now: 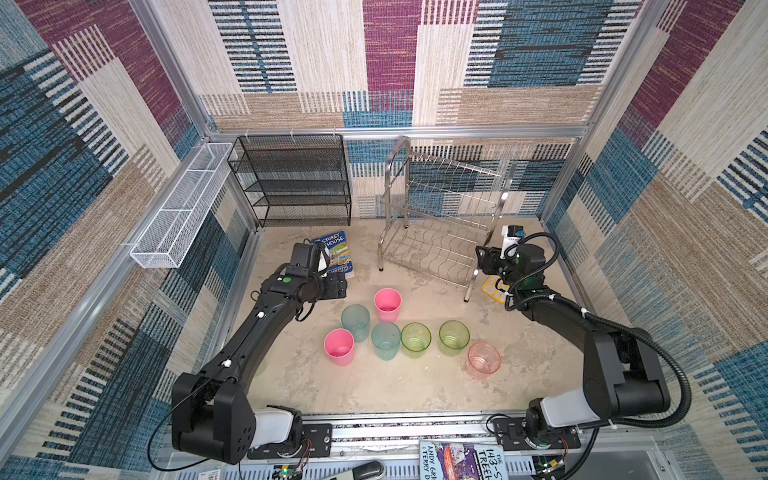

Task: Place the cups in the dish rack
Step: 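Reach the left gripper to the pink cup nearest the rack and grasp it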

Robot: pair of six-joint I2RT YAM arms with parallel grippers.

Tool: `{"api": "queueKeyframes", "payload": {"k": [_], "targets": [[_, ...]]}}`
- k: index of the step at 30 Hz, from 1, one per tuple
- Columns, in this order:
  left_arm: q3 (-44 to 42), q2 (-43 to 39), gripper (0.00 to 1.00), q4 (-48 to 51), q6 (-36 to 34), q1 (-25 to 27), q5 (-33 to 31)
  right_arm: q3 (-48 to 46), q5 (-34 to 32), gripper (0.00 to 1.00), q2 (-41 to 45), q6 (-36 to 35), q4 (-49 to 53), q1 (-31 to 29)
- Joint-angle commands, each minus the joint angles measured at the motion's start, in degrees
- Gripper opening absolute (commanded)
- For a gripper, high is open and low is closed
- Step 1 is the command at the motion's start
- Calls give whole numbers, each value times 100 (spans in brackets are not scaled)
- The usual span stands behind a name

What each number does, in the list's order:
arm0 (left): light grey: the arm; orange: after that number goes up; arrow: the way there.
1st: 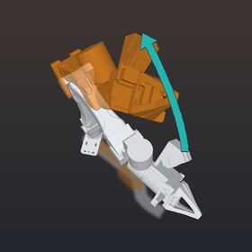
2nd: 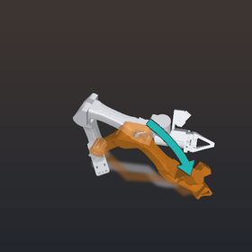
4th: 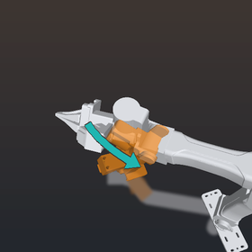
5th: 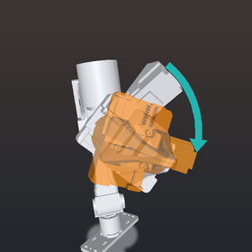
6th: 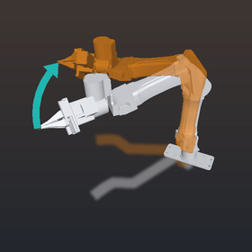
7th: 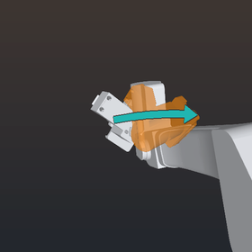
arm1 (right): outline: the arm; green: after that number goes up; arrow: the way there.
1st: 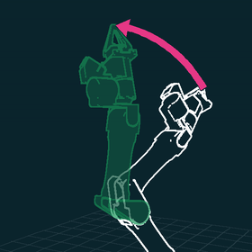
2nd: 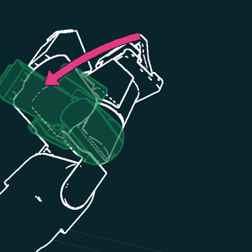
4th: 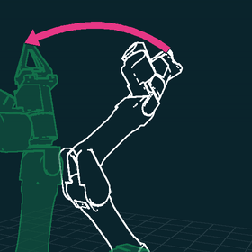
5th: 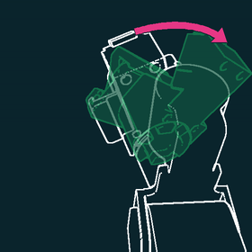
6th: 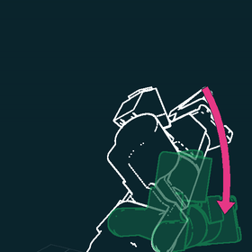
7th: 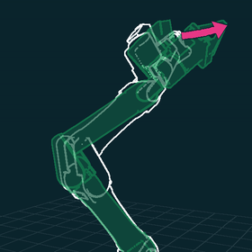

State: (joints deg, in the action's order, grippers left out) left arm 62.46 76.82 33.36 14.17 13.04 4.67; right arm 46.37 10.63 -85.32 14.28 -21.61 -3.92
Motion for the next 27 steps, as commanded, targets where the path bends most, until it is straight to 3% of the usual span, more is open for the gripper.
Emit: {"api": "queueKeyframes", "payload": {"k": [1,8,12,16,27], "targets": [[32,50,83,40,-39,9,-27,241,55,54,-212,-124,-279,77],[69,146,82,68,11,84,-79,751,313,54,-739,-185,-415,260],[107,201,82,126,50,146,-115,756,336,65,-713,-111,-388,260],[91,250,82,134,77,252,-111,424,94,78,-386,146,-311,260],[248,338,78,393,-258,898,-368,-857,-436,79,1050,855,614,258]]}}
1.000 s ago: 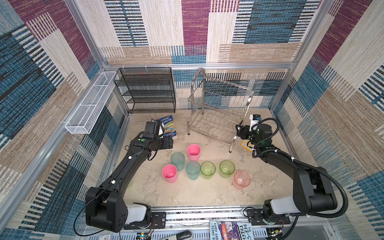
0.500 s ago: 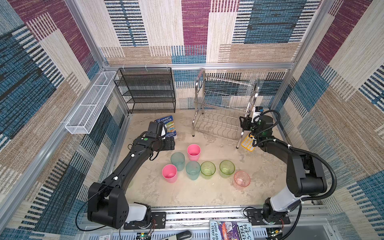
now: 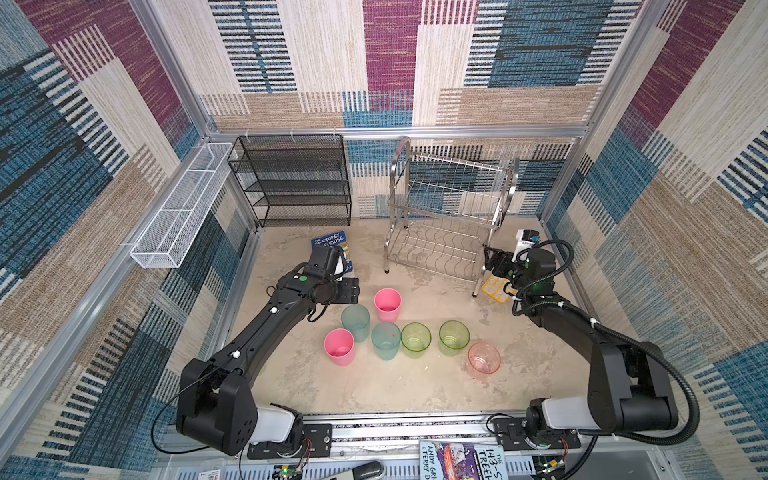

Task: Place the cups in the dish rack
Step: 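Reach the left gripper to the pink cup nearest the rack and grasp it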

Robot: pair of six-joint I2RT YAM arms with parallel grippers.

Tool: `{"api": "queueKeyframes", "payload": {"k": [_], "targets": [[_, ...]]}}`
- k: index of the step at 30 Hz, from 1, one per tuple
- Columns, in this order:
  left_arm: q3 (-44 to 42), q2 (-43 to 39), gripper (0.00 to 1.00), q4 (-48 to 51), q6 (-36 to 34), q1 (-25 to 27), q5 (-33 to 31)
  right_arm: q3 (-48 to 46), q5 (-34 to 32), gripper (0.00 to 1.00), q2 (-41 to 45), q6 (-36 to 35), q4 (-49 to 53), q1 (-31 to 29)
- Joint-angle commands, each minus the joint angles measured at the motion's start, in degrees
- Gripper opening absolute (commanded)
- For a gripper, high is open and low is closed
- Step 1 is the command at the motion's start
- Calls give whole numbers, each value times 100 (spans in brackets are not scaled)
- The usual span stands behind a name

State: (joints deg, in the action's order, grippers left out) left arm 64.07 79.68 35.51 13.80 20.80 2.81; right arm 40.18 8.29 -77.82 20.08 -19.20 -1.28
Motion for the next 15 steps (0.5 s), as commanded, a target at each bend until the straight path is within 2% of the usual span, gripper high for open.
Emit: {"api": "queueKeyframes", "payload": {"k": [1,8,15], "targets": [[113,79,77,200,-267,187,-216,-331,-221,79,465,294,462,-4],[534,537,74,207,-564,556,-287,-730,-394,77,1247,242,1194,-313],[1114,1182,70,210,-754,901,-343,-809,-204,75,1357,247,1380,-743]]}}
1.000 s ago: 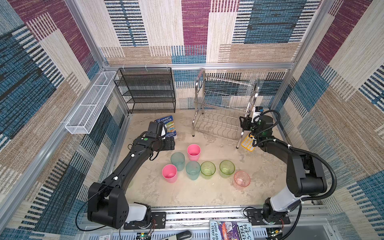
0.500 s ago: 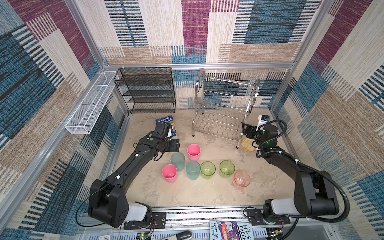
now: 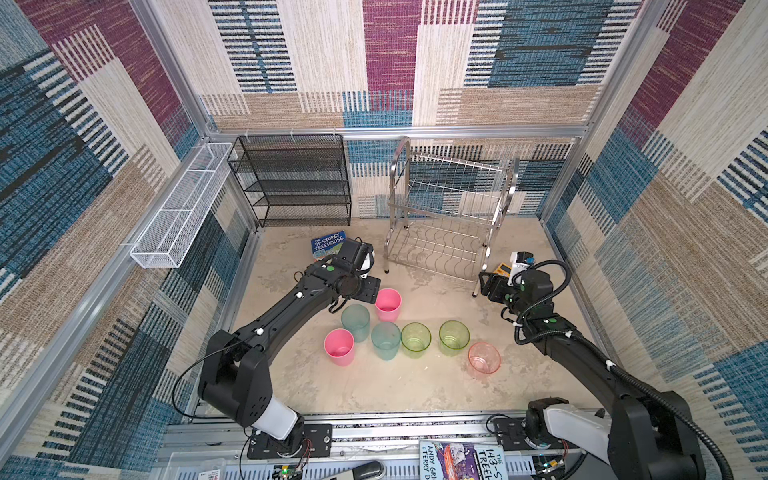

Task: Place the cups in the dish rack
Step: 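Reach the left gripper to the pink cup nearest the rack and grasp it, then lift the pink cup with the left gripper toward the right gripper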

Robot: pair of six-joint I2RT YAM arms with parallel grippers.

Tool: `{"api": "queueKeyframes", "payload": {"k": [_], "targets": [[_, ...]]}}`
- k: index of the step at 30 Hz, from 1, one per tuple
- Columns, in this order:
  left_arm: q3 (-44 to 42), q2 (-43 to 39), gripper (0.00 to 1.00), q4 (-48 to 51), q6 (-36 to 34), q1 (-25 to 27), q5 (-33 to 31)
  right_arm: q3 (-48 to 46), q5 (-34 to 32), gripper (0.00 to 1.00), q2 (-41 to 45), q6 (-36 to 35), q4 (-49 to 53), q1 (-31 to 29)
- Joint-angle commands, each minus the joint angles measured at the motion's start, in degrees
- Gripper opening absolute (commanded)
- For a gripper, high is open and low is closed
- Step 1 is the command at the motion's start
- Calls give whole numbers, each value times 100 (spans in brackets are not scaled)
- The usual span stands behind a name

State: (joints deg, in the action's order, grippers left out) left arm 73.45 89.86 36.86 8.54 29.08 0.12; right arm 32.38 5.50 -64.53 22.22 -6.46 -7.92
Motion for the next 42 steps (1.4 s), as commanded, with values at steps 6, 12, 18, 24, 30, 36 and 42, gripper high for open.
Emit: {"api": "queueKeyframes", "payload": {"k": [6,12,18,24,30,36,42], "targets": [[530,619,65,181,-420,198,-69,-43,457,74,-67,-85,0,-231],[700,865,59,383,-609,221,-166,3,638,74,-102,-164,-34,-254],[758,1048,53,510,-751,256,-82,14,717,74,-174,-182,-103,-254],[820,1208,47,620,-840,347,-159,5,758,74,-218,-182,-158,-254],[890,1417,39,628,-871,490,-253,43,722,74,-245,-183,-158,-253],[967,1512,23,643,-878,537,-313,57,699,74,-170,-174,-136,-254],[1090,1371,6,672,-931,537,-420,167,663,74,-115,-235,-51,-254]]}}
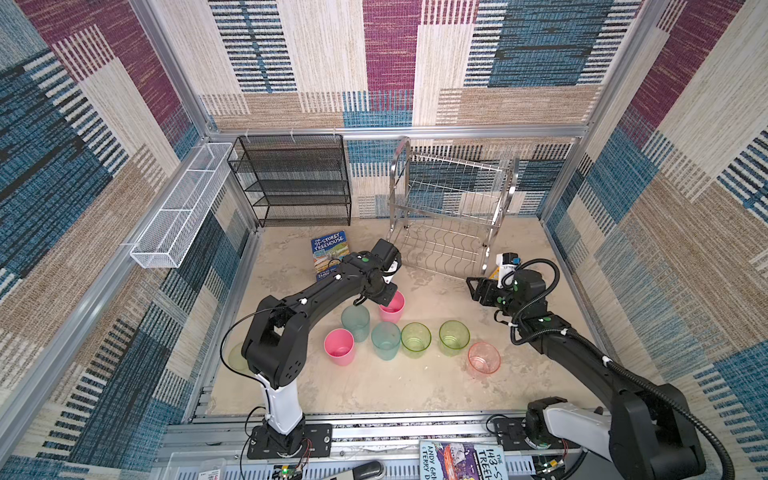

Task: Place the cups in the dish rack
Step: 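Lift the pink cup with the left gripper toward the right gripper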

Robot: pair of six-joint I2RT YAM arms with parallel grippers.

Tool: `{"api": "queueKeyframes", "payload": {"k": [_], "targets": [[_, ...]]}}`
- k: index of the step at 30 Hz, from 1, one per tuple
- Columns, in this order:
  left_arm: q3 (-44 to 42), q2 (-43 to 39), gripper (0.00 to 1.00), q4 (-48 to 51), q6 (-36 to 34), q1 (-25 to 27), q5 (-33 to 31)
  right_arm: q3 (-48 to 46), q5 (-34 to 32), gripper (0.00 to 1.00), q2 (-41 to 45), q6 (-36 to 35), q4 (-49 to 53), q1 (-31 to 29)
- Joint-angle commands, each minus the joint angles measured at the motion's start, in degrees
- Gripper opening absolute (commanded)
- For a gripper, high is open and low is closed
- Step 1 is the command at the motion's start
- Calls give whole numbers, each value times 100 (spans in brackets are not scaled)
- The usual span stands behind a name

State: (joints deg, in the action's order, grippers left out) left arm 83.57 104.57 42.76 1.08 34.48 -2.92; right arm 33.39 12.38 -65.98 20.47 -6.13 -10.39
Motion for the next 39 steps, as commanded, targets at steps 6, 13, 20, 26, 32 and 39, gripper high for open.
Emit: {"api": "queueKeyframes", "payload": {"k": [6,13,20,26,32,39], "targets": [[90,-222,1,82,-240,0,-87,166,-21,74,77,-60,-12,-35],[61,-634,1,-37,-157,-46,57,384,-107,74,101,-51,123,-171],[-92,-1158,1,-295,127,-265,472,645,-262,74,-28,51,177,-571],[-564,-1713,1,-909,855,-753,1225,860,-450,74,-220,460,131,-1062],[-1390,-2186,0,-2060,2118,-1286,2034,1175,-790,74,-690,1239,-15,-1594],[-2402,-2552,0,-3496,3327,-1539,2200,1650,-467,74,-1457,2261,-165,-1897]]}}
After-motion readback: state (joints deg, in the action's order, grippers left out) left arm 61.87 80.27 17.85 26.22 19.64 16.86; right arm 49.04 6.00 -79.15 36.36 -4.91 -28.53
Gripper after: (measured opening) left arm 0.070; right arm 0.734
